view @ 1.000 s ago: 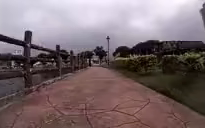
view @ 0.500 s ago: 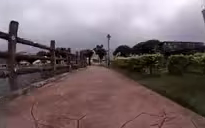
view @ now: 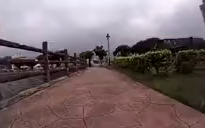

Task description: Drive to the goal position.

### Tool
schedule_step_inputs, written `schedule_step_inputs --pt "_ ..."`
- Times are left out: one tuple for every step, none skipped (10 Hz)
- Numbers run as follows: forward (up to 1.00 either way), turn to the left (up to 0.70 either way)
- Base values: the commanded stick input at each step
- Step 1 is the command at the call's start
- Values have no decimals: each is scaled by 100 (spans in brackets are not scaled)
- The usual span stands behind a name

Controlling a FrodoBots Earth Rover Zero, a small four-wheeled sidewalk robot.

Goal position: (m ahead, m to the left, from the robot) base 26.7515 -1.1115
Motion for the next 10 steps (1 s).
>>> schedule_step_inputs --pt "100 0" --pt "100 0" --pt "100 0" --pt "100 36" --pt "100 0" --pt "100 0" --pt "100 0" --pt "100 0" --pt "100 0" --pt "100 0"
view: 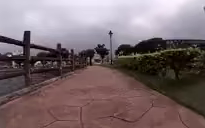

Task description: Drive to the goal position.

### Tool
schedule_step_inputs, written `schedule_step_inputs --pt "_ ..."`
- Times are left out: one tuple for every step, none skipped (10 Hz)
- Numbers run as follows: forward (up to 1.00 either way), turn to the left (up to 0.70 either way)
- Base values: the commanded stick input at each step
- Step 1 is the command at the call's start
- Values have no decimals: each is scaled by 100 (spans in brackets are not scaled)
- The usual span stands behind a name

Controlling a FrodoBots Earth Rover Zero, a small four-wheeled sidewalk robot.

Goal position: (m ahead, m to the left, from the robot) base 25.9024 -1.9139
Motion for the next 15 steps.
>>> schedule_step_inputs --pt "100 0" --pt "100 0" --pt "100 0" --pt "100 0" --pt "100 0" --pt "100 0" --pt "100 8" --pt "100 29" --pt "100 39" --pt "100 1" --pt "100 0" --pt "100 0" --pt "100 0" --pt "100 0" --pt "100 0"
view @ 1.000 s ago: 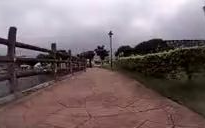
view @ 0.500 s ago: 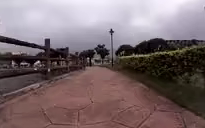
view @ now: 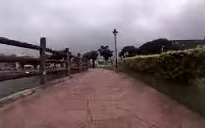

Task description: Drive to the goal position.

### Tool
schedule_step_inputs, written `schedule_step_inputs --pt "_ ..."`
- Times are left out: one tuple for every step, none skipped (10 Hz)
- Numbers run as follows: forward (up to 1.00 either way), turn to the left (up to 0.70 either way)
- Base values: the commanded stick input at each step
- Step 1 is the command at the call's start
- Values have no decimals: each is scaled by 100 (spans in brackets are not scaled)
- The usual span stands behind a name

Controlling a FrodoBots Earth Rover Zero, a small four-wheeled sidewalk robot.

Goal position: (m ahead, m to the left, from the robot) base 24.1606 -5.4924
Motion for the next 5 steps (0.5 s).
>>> schedule_step_inputs --pt "100 0" --pt "100 0" --pt "100 0" --pt "100 0" --pt "100 0"
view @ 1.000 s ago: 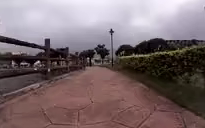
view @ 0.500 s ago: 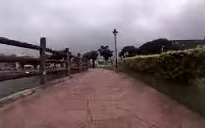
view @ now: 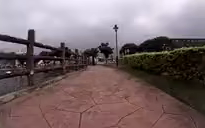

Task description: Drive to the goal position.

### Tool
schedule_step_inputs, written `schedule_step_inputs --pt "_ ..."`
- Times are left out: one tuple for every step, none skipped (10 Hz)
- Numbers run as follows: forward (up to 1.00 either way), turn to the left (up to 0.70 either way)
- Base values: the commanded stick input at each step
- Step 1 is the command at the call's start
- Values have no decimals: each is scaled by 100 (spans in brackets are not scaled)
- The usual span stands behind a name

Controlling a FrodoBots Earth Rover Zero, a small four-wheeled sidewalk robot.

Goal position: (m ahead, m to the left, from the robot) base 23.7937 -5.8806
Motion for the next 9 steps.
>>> schedule_step_inputs --pt "100 0" --pt "100 0" --pt "100 0" --pt "100 0" --pt "100 0" --pt "100 0" --pt "100 0" --pt "100 0" --pt "100 0"
